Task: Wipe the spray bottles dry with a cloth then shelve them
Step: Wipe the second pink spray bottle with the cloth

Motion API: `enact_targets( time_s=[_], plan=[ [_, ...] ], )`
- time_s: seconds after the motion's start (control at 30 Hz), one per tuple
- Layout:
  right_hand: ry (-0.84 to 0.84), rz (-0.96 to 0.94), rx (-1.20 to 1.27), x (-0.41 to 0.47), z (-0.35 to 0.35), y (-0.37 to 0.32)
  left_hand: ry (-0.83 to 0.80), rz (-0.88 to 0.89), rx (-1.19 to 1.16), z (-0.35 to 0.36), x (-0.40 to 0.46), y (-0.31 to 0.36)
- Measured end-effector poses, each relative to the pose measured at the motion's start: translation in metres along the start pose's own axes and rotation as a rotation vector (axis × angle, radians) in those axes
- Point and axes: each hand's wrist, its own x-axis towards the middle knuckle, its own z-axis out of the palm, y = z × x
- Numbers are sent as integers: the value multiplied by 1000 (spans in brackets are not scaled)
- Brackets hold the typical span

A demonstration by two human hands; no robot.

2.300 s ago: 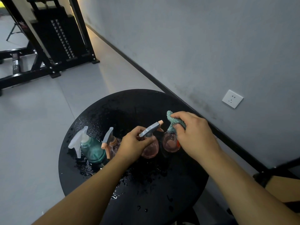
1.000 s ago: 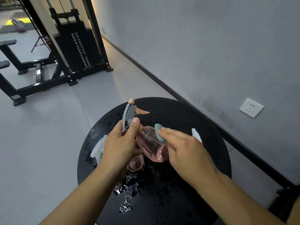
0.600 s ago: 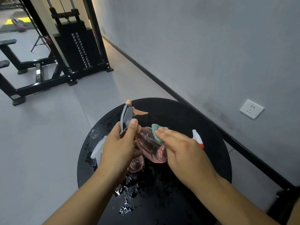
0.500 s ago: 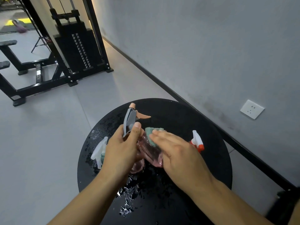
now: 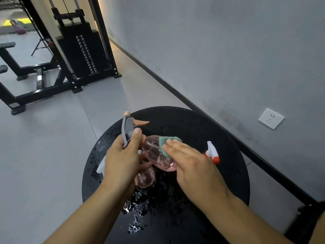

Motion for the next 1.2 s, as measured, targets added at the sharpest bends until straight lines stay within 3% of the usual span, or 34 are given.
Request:
enact_targets(
  time_s=[0.1, 0.23, 0.43, 0.6, 0.77, 0.93, 1.2],
  plan=[
    [28, 64, 21, -1, -2, -2, 11, -19, -23, -1, 0, 4],
    [-8, -73, 22, -5, 7, -9, -45, -50, -13, 8, -9, -3],
    [58, 109, 42, 5, -8, 0, -21, -14, -44, 4, -5, 7],
    [11, -31, 69, 0, 1, -8, -81, -54, -70, 12, -12, 1],
    [91, 105, 39, 8, -12, 0, -75, -26, -81, 8, -6, 6],
    [1, 22, 62, 4, -5, -3, -92, -36, -77, 10, -10, 0],
    [31, 114, 59, 8, -12, 2, -72, -2, -108, 3, -4, 4]
  ],
)
